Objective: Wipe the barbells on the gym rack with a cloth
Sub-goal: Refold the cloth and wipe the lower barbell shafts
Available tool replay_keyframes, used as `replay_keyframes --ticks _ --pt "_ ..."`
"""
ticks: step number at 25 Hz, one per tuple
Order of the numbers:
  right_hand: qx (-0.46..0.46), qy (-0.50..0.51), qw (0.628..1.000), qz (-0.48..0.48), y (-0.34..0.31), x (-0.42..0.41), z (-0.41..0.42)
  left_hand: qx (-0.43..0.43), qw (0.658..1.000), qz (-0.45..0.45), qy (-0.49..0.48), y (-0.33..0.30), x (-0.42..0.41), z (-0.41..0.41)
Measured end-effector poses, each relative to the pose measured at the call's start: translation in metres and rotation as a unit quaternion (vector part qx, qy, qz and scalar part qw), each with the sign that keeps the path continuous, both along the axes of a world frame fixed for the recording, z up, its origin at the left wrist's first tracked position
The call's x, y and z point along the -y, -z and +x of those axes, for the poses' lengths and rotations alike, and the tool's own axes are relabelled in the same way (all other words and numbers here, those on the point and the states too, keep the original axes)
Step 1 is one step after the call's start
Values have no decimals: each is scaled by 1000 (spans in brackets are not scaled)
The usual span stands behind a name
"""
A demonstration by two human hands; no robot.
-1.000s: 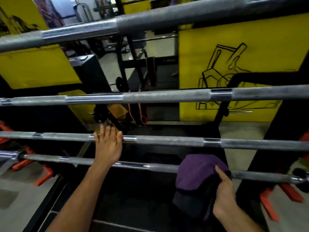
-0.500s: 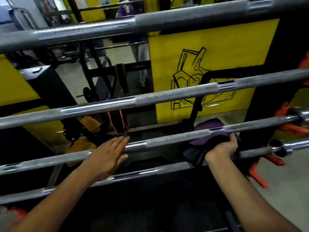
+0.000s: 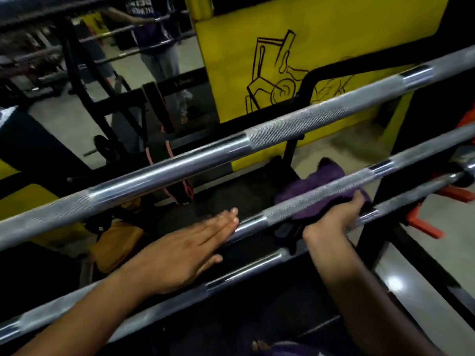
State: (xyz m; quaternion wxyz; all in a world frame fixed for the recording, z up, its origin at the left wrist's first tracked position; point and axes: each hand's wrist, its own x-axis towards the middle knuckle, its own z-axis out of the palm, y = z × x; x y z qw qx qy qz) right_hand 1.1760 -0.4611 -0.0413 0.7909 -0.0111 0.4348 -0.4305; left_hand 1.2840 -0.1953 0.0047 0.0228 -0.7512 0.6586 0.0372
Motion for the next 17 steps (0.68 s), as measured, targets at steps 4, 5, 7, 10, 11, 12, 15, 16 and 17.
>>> replay_keyframes --ticks 4,5,7,10,11,12,15,16,17 --pt "-27 -40 999 -6 -14 -61 9 -15 1000 -26 5 6 -3 3" --pt "-25 -36 999 -12 -16 -63 8 -24 999 -29 2 6 -4 4" --pt "-43 -22 998 -46 -17 -51 7 -46 998 -29 11 7 -5 6" --pt "-73 16 991 -115 -18 1 -2 -66 997 -34 36 10 -4 10" --pt "-80 29 987 -137 -18 24 -8 -73 996 -33 41 10 -4 10" --pt "-89 42 984 -146 -18 46 -14 -79 995 -29 43 10 -5 10" --pt "-107 50 981 -155 -34 74 -26 -79 995 -31 51 12 -4 10" --pt "-104 46 982 -149 -35 72 -27 -79 995 -28 50 12 -4 10" --pt "-92 41 984 -147 -38 65 -25 -81 995 -24 49 12 -3 11"
